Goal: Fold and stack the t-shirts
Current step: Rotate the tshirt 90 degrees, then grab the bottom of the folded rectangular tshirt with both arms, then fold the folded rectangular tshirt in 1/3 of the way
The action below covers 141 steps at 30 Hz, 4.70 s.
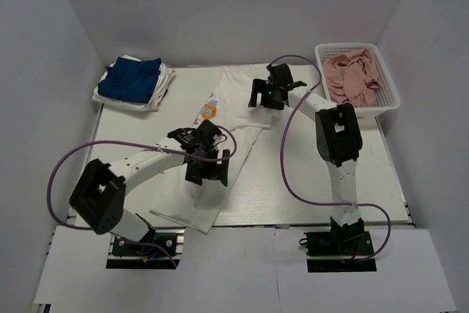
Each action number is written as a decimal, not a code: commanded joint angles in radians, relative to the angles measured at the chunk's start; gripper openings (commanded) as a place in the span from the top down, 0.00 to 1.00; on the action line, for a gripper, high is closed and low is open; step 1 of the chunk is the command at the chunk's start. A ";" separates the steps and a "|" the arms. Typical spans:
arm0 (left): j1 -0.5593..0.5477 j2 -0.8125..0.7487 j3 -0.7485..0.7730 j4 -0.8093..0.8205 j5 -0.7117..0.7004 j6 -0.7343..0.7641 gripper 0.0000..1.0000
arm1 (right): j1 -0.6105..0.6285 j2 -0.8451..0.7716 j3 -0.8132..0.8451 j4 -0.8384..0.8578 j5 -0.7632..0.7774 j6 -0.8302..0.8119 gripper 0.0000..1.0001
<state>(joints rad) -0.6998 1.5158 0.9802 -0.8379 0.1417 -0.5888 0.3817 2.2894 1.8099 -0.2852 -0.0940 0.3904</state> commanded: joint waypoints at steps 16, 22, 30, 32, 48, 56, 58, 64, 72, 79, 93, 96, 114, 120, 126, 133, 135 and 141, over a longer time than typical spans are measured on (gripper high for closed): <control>-0.072 0.096 -0.071 0.057 -0.162 -0.049 0.00 | 0.138 -0.216 -0.213 -0.048 0.115 -0.108 0.10; -0.105 0.164 -0.058 0.167 -0.007 0.056 0.00 | 0.134 -0.047 -0.074 -0.100 0.132 -0.041 0.10; -0.161 0.357 0.092 0.304 0.139 0.086 0.00 | 0.063 0.128 0.103 -0.170 0.162 -0.025 0.10; -0.182 0.405 0.167 0.330 0.162 0.086 0.00 | 0.043 0.172 0.164 -0.167 0.134 -0.045 0.10; -0.265 0.443 0.391 0.263 0.072 0.129 0.00 | -0.027 0.182 0.402 -0.149 -0.072 -0.275 0.10; -0.303 0.106 0.220 0.241 -0.054 0.068 0.00 | -0.018 -0.260 0.136 -0.099 -0.056 -0.340 0.10; -0.313 0.022 0.117 0.224 -0.103 0.006 0.00 | -0.021 -0.411 -0.051 -0.066 -0.005 -0.311 0.10; -0.313 -0.267 -0.139 0.178 -0.197 -0.112 0.00 | -0.020 -0.760 -0.651 0.142 0.089 -0.058 0.10; -0.313 -0.250 -0.316 0.348 -0.091 -0.131 0.04 | 0.049 -1.197 -1.152 0.134 0.039 0.143 0.10; -0.313 -0.187 -0.328 0.372 0.004 -0.121 0.18 | 0.103 -1.407 -1.308 -0.125 -0.045 0.157 0.10; -0.313 -0.105 -0.374 0.411 0.084 -0.169 0.77 | 0.157 -1.486 -1.526 -0.169 -0.200 0.222 0.16; -0.313 -0.120 -0.386 0.421 0.084 -0.178 0.89 | 0.166 -1.484 -1.557 -0.114 -0.254 0.246 0.21; -0.313 -0.221 -0.342 0.407 -0.017 -0.158 1.00 | 0.200 -1.463 -1.479 -0.037 -0.199 0.212 1.00; -0.287 -0.296 -0.238 0.427 -0.290 -0.131 1.00 | 0.200 -1.424 -1.381 0.109 -0.055 0.199 1.00; -0.257 -0.257 -0.172 0.506 -0.493 -0.129 1.00 | 0.192 -1.354 -1.282 0.242 0.133 0.182 1.00; -0.152 -0.062 0.055 0.522 -0.601 -0.010 1.00 | 0.184 -1.148 -1.120 0.368 0.231 0.163 1.00; -0.112 -0.019 0.118 0.522 -0.610 0.000 1.00 | 0.181 -1.092 -1.049 0.377 0.238 0.142 1.00; -0.032 0.063 0.209 0.534 -0.601 0.041 1.00 | 0.160 -0.929 -0.885 0.393 0.281 0.084 1.00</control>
<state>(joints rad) -0.7570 1.5845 1.1458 -0.3271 -0.4381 -0.5964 0.5541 1.3243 0.8261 0.0444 0.1425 0.5270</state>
